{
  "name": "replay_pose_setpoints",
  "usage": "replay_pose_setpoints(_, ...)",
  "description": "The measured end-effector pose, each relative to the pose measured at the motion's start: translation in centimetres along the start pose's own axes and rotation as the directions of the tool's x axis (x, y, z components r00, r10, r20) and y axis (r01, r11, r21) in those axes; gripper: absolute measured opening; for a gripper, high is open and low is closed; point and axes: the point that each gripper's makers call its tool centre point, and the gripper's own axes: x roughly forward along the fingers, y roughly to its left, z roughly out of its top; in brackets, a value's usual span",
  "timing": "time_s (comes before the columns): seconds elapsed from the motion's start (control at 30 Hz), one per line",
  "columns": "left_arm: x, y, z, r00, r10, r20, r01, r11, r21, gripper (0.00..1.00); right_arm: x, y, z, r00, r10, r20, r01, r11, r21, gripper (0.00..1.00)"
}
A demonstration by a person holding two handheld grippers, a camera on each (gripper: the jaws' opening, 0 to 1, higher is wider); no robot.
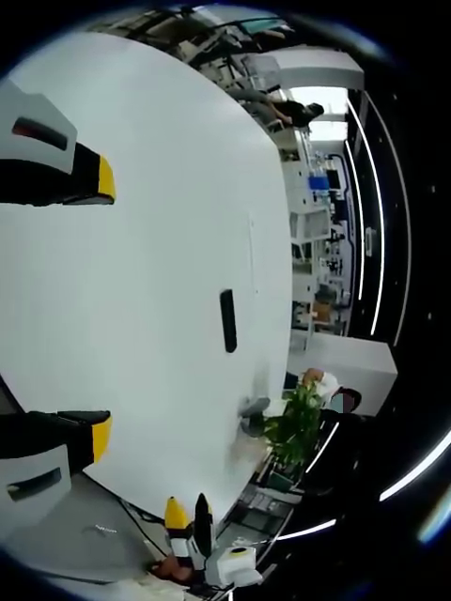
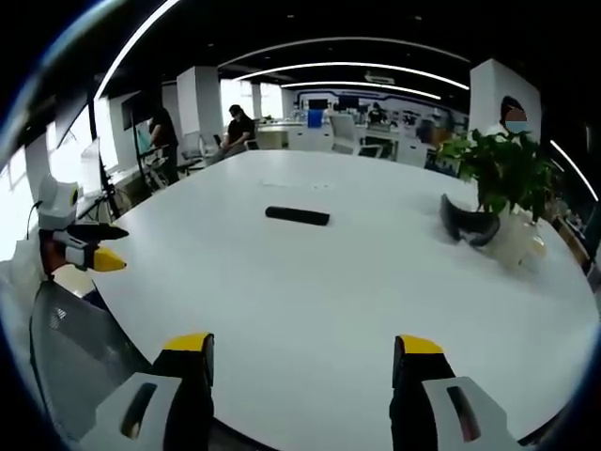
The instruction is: Press the specified remote control buttons in sequence, fully releasing each button before pressing the next.
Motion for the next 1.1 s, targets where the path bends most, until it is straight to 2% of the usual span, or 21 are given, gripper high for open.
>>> replay_pose_setpoints(1.1, 0.10, -0.53, 0.23, 1.000, -0.013, -0.007, 0.013, 1.000, 0.027, 0.93, -0.09, -0.09, -0.07, 1.000, 0.002, 0.009, -0.002, 1.000, 0.010, 0.77)
